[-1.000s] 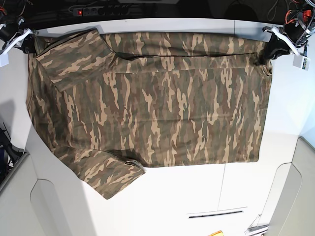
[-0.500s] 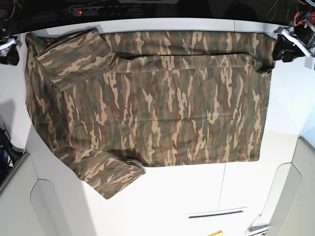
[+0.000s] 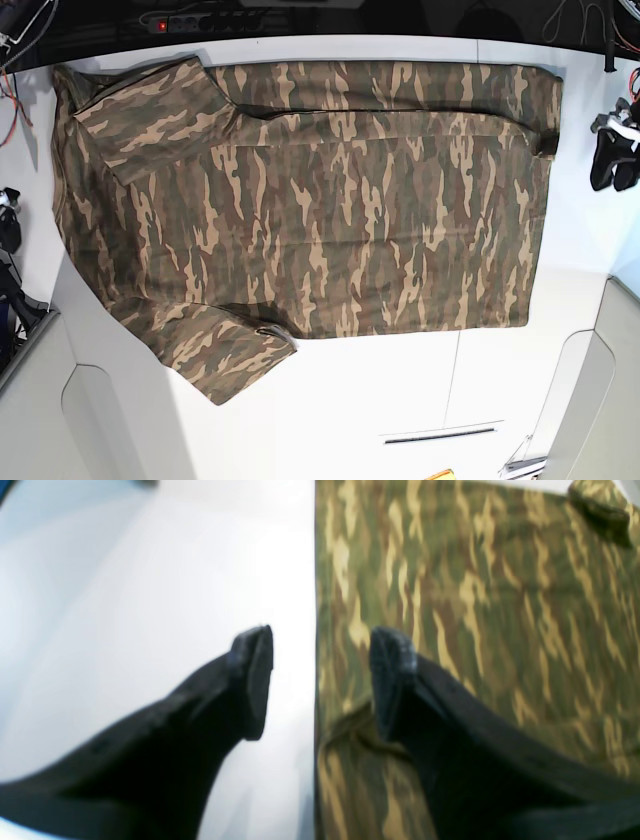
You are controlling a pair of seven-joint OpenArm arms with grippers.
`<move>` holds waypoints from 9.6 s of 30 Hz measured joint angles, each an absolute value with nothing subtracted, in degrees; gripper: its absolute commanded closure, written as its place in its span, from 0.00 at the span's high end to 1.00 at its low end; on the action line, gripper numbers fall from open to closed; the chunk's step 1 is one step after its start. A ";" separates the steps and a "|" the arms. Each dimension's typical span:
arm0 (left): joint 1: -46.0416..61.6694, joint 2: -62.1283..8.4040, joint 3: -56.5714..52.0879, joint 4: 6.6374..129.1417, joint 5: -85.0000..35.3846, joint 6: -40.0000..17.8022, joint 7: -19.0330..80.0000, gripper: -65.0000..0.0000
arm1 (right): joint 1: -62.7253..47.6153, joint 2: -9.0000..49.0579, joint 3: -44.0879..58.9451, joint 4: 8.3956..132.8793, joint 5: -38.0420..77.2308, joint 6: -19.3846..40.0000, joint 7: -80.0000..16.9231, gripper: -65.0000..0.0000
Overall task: Fold the T-shirt properly
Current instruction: 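Reach both grippers to the hem corners of the shirt and grasp, then lift the hem and fold it over toward the collar edge, then release the hem and regrasp the ends of the folded strip, then fold the strip end with the left gripper toward the middle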
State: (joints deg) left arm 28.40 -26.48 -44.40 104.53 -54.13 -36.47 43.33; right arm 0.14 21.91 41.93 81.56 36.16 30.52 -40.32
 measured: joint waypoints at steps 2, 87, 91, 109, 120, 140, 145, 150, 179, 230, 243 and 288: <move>26.41 -26.87 -42.85 103.04 -53.89 -36.42 43.27 0.60 | 3.90 21.89 39.29 76.73 35.29 30.74 -40.01 0.51; 5.37 -39.68 -13.45 81.84 -61.19 -39.70 56.73 0.00 | 2.85 26.94 25.04 70.39 47.92 33.93 -57.28 0.00; 7.92 -38.83 -14.33 83.00 -61.17 -39.55 56.42 0.00 | 0.40 26.83 25.28 70.39 45.36 33.98 -54.00 0.00; 8.71 -33.95 -14.48 83.00 -56.82 -39.51 55.61 0.00 | 6.04 25.71 25.71 70.39 36.99 33.06 -41.28 0.49; 8.71 -33.95 -14.48 83.00 -56.86 -39.51 54.98 0.00 | 8.62 16.93 19.07 68.29 25.41 33.01 -33.78 0.49; 9.39 -33.95 -14.48 83.00 -56.88 -39.51 54.78 0.00 | 10.11 14.46 10.37 69.19 23.68 31.73 -39.13 0.00; 9.52 -34.00 -14.50 84.62 -56.75 -39.53 54.87 0.00 | 8.05 14.44 13.98 80.79 26.65 31.81 -49.65 0.00; 11.22 -33.98 -17.15 90.35 -57.06 -39.51 55.27 0.00 | -0.21 14.85 22.79 94.78 33.34 31.48 -53.80 0.00; 25.08 -33.78 -25.58 100.09 -58.57 -39.55 55.48 0.40 | -23.46 8.75 36.75 104.09 43.00 32.56 -55.83 0.42; 24.88 -27.62 -23.24 83.22 -64.53 -39.92 48.90 0.00 | -15.55 10.79 34.02 87.07 40.32 33.04 -47.40 0.00; 19.35 -31.33 -27.33 85.17 -62.94 -39.46 48.58 0.00 | -15.59 10.66 40.49 95.77 48.80 33.04 -54.98 0.00; 18.39 -11.53 6.92 114.93 -41.01 -31.79 48.80 0.60 | -16.84 13.91 44.16 95.92 40.42 33.26 -54.65 0.66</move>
